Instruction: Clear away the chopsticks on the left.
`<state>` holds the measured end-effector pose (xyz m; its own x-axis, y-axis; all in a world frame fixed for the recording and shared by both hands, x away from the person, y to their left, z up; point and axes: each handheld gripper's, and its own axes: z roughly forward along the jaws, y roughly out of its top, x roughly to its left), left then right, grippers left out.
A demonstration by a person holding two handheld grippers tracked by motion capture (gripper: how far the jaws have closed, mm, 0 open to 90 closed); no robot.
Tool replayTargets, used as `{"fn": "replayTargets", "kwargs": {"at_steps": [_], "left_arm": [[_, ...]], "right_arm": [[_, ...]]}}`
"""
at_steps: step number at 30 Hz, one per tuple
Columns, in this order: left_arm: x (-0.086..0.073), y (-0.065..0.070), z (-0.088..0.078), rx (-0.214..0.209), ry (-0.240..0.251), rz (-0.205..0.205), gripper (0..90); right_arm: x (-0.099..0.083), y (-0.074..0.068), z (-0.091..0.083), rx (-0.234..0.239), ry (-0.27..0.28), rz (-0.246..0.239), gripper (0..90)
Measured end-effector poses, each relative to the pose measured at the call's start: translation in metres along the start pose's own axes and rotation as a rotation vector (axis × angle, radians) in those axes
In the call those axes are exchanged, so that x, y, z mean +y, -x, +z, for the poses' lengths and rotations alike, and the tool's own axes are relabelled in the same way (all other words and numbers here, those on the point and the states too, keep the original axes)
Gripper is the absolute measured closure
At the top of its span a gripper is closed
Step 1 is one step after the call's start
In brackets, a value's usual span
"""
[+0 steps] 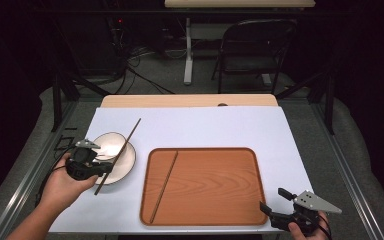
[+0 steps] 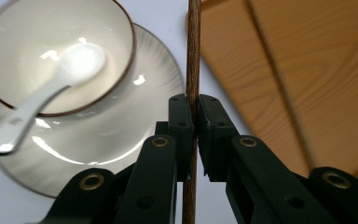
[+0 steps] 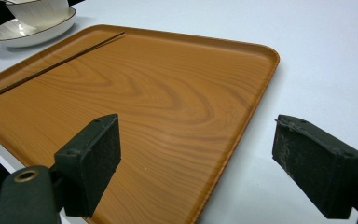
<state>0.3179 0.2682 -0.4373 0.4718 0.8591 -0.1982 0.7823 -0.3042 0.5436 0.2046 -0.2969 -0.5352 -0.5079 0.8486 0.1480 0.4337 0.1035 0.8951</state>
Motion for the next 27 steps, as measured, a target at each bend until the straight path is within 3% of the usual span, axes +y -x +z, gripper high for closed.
{"fn": "replayTargets", "kwargs": {"at_steps": [5,8,11,14,20,24,27], "left_arm": [[0.002,-0.001,0.004,-0.153,0.009,-0.239,84.2],[0.003,-0.001,0.009,-0.224,0.007,-0.333,84.2],[0.002,0.002,0.015,-0.266,0.005,-0.395,84.2],[0.002,0.006,0.021,-0.273,-0.01,-0.422,84.2],[0.003,0.014,0.036,-0.266,-0.054,-0.429,84.2],[0.001,0.021,0.051,-0.263,-0.115,-0.448,84.1],[-0.002,0.027,0.061,-0.253,-0.164,-0.434,84.2]], "right_arm": [[0.0,0.0,0.0,0.001,0.001,0.0,14.8],[0.0,0.0,0.0,0.001,0.001,0.0,14.8],[0.0,0.0,0.0,0.002,0.0,0.001,14.8],[0.0,0.0,0.0,0.001,0.002,-0.005,14.8],[0.0,0.0,-0.001,0.0,0.004,-0.005,14.8],[0.0,0.001,-0.001,0.002,0.004,-0.004,14.8],[0.0,0.0,-0.001,0.002,0.004,-0.004,14.8]]}}
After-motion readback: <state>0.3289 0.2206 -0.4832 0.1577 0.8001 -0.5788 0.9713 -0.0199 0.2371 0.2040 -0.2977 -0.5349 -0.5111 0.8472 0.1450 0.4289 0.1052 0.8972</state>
